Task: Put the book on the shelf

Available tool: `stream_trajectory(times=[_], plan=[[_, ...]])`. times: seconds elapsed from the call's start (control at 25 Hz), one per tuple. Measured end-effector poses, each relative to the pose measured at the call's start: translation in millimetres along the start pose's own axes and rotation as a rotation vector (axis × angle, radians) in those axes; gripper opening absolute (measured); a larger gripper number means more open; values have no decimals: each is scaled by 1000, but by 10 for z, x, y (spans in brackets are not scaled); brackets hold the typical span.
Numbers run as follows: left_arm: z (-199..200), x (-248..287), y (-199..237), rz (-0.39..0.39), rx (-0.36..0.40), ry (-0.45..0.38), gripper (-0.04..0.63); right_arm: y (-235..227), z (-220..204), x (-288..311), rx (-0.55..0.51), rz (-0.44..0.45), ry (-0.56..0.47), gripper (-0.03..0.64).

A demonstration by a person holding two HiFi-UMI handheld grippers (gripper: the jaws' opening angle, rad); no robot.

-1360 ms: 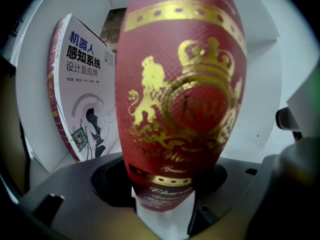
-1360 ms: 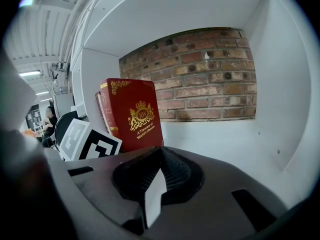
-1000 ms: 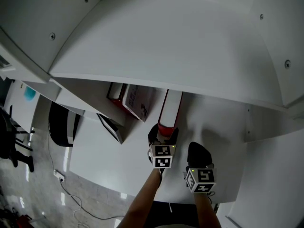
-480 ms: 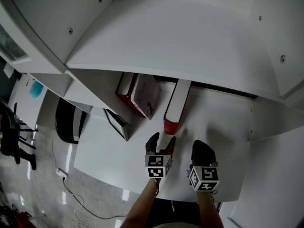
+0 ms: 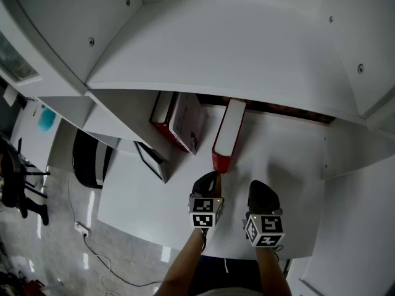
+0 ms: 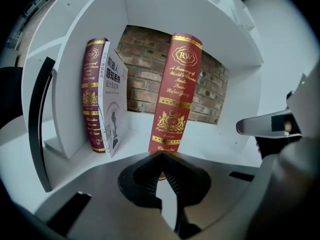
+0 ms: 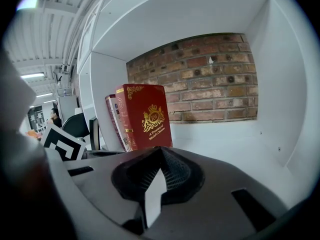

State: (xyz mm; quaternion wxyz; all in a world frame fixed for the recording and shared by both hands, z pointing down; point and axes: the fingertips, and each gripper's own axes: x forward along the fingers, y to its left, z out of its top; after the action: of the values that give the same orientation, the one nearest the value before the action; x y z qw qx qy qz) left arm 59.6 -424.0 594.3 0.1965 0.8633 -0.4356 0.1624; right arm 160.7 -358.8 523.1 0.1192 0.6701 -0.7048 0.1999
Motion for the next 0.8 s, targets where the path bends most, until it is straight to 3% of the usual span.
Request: stream_trajectory(times=[0.8], plan=[[230, 398, -134, -45, 12, 4, 15, -157, 14, 13, 25, -59, 0, 17]])
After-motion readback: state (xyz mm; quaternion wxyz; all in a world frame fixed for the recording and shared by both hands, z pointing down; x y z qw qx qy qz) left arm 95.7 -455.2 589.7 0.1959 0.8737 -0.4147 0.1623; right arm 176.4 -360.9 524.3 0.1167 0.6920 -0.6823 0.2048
